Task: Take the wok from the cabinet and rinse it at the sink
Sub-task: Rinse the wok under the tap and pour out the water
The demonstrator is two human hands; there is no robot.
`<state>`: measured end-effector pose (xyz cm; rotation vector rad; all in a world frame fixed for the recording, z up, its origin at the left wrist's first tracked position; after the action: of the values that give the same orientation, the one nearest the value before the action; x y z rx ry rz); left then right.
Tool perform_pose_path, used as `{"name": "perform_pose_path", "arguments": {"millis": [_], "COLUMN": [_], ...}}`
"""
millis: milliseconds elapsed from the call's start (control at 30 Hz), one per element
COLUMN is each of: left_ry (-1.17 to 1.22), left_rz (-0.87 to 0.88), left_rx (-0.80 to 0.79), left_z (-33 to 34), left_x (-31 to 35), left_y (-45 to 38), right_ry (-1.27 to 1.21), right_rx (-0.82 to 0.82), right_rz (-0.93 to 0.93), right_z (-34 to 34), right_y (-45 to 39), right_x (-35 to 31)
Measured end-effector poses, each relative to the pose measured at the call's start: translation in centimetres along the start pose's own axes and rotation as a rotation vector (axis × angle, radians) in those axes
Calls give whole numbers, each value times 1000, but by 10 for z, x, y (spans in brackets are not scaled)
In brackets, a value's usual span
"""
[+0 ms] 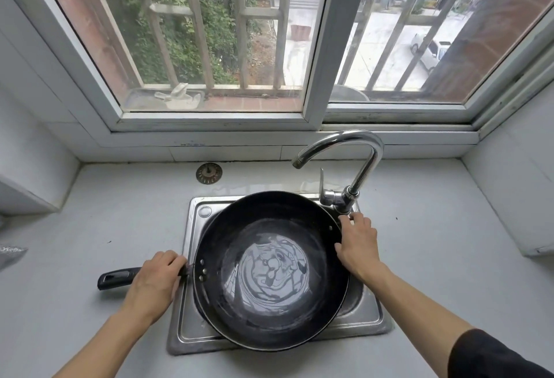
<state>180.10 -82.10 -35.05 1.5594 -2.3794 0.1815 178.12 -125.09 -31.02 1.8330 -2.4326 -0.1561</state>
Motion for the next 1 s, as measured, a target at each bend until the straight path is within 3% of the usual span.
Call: {"name": "perform_pose_path", "arguments": {"millis": [367,733,1000], "left_ry": [40,72,54], "left_rz": [-136,-118,-107], "left_rx": [-82,-59,-46], "left_z": [12,12,15], "left_x": [-3,-2,-2], "left_y": [-8,-6,-7], "right_ry": [-11,-274,-318], "right_rx": [39,186,72], "right_rz": [-19,-163,-34], "right_z": [-16,-29,-7], "right_y": [-2,-54,-104], "right_x": [-13,-36,-45]}}
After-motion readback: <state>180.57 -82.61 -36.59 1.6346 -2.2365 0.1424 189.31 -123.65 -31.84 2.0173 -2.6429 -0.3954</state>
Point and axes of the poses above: each hand's wrist, its own y-axis away from the middle knuckle, its own z-axis out of the palm, x = y × z, the point moved 1 cm from there along -y, towards the middle knuckle, and after that the axes turned 5 degrees about y, right-handed, at the moved point
